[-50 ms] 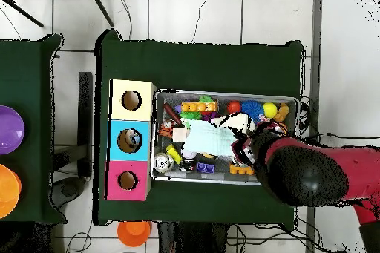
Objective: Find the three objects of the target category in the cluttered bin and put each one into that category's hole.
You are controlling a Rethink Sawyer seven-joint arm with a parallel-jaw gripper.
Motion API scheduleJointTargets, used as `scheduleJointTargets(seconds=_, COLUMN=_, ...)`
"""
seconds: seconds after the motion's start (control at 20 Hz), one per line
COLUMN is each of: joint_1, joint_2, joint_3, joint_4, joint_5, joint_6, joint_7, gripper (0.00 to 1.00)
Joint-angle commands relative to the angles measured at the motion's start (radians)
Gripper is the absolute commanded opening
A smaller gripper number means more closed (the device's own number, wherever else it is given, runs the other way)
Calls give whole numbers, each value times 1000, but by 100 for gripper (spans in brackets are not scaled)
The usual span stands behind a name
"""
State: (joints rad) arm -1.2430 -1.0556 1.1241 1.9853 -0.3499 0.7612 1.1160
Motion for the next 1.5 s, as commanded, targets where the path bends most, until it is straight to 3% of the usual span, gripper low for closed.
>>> scheduleJointTargets(seconds=0.05, joint_1=61, joint_2=17, joint_3=-70, joint_4=117, joint_5=10, joint_6=-95, joint_7=178, gripper=0)
scheduleJointTargets(seconds=0.4, joint_1=157, joint_2=60, joint_3=-194, joint_4=147, joint_5=-49, joint_6=-180, joint_7=219, gripper=0)
scheduleJointTargets(seconds=0.95, joint_1=247, joint_2=197, joint_3=-371, joint_4=102, joint_5=-178, joint_6=-243, joint_7=146, gripper=0)
scheduleJointTargets(seconds=1.35, joint_1=258, joint_2=223, joint_3=-398, joint_4=81, joint_5=-208, joint_6=-222, joint_7=93, gripper=0)
scheduleJointTargets(seconds=1.4, joint_1=259, joint_2=224, joint_3=-401, joint_4=80, joint_5=-207, joint_6=-218, joint_7=88, gripper=100)
scheduleJointTargets(seconds=1.5, joint_1=263, joint_2=225, joint_3=-405, joint_4=80, joint_5=-217, joint_6=-220, joint_7=84, gripper=100)
